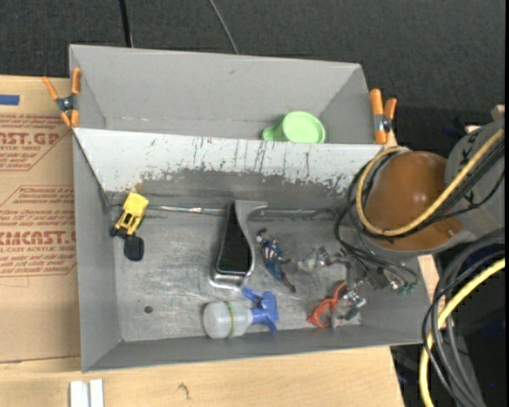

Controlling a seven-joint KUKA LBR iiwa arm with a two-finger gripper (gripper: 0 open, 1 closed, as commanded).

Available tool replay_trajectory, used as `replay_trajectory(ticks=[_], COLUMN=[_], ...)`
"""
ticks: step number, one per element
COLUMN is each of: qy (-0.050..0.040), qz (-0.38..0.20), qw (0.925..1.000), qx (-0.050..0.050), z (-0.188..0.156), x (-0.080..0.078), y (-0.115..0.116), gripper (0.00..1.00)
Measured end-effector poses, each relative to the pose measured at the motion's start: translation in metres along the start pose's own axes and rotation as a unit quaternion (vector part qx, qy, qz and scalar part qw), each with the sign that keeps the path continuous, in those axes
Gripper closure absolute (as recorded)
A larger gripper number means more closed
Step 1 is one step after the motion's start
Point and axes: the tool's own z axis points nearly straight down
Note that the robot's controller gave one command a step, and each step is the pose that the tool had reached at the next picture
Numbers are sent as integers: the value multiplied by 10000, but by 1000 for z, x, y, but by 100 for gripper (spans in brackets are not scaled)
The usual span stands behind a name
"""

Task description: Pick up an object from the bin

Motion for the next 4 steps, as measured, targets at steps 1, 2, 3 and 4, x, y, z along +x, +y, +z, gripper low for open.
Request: replay_trajectory(ticks=[1,2,3,4], qy=[-50,-48,-9,-48], qz=[-4060,-4058,-4144,-4149], qw=[9139,9140,9101,9097], qx=[7,10,-57,-185], z=[11,11,12,12], x=[14,14,-3,-26], y=[-5,-6,-49,-83], gripper=[100,100,100,100])
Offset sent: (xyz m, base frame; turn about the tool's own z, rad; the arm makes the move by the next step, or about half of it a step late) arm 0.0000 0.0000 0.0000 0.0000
